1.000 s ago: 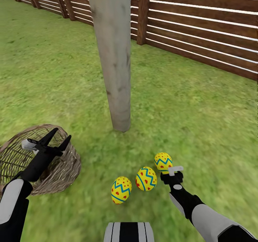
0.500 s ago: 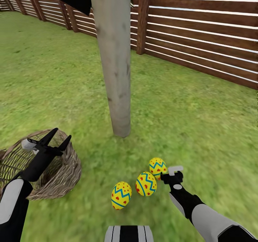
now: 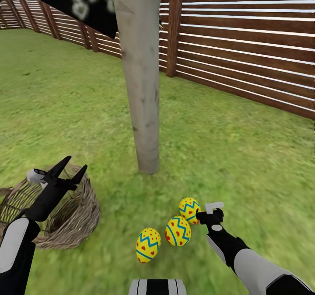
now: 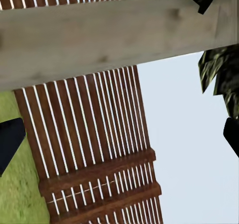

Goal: Take the three Easter eggs out of the wicker basket on the lawn in the garden, then place them on the lawn next to a single tree (choose any tree) so that all three eggs are next to the same tree and none are left in the basket.

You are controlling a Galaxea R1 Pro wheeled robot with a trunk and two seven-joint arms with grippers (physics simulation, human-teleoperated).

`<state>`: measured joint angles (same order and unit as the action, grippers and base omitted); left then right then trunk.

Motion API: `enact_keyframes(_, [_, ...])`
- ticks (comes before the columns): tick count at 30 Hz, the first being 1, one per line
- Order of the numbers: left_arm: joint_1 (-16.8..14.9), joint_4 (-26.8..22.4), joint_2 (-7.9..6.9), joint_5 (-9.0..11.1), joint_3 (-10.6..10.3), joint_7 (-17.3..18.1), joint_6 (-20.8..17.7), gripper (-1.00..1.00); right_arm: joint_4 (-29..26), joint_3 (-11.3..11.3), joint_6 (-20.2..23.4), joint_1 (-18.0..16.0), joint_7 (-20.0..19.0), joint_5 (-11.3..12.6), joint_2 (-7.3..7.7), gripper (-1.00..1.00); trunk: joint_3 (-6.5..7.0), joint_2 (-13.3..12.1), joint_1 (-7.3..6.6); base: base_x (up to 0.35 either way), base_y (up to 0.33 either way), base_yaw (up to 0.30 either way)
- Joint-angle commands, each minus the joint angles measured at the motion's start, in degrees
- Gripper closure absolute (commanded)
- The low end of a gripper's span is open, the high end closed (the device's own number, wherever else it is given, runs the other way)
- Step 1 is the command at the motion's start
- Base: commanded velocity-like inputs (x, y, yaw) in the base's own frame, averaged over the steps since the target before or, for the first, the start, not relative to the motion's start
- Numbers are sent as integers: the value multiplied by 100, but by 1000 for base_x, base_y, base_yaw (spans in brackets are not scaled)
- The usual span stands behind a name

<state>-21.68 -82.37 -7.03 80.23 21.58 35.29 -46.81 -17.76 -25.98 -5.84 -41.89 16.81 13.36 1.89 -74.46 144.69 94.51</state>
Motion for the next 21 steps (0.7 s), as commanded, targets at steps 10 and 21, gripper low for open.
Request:
enact_keyframes(10, [-11,-5,-67,-7,20,-31,-107,-100,-1,-48,-22,-3,26,71,4,-100,218,-12,-27,0,0,0])
enact_keyframes(21, [-21,-25,-96,-8,22,-32,-126,-100,0,-56,-19,-3,24,71,-5,-100,462,-27,-55,-33,0,0])
